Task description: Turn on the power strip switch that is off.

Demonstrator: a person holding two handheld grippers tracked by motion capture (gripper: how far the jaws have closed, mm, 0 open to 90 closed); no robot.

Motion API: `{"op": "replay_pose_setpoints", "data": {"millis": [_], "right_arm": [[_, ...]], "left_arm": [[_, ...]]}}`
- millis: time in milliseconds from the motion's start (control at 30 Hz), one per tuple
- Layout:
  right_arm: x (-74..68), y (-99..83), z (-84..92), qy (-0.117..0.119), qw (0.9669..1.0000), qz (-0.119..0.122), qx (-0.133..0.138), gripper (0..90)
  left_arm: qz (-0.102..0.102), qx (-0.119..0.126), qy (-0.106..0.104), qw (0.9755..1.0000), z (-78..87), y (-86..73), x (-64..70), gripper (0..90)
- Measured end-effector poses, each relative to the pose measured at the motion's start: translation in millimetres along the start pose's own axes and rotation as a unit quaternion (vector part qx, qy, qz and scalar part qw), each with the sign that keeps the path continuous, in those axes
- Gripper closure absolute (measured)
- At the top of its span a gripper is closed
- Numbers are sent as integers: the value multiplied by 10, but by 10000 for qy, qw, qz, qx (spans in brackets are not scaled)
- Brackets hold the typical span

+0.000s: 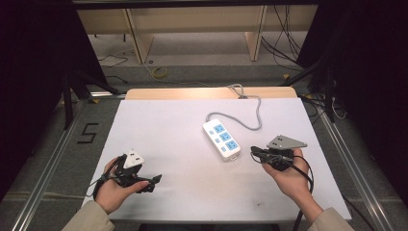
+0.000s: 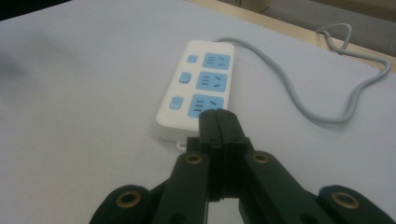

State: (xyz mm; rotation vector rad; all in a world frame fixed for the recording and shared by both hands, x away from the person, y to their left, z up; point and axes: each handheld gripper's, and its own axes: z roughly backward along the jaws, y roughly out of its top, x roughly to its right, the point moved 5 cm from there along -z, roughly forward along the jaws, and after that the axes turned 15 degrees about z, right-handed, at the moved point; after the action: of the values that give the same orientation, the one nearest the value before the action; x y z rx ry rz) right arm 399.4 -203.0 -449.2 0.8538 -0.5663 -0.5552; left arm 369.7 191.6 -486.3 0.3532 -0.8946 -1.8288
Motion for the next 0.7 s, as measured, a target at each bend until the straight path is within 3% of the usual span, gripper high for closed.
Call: {"op": "replay_pose_setpoints", "data": {"millis": [700], "right_arm": [[7,89,-112,29,10000,-47,-13,900]], "left_arm": [[-8,4,1,10000,0,1,1,59]]}}
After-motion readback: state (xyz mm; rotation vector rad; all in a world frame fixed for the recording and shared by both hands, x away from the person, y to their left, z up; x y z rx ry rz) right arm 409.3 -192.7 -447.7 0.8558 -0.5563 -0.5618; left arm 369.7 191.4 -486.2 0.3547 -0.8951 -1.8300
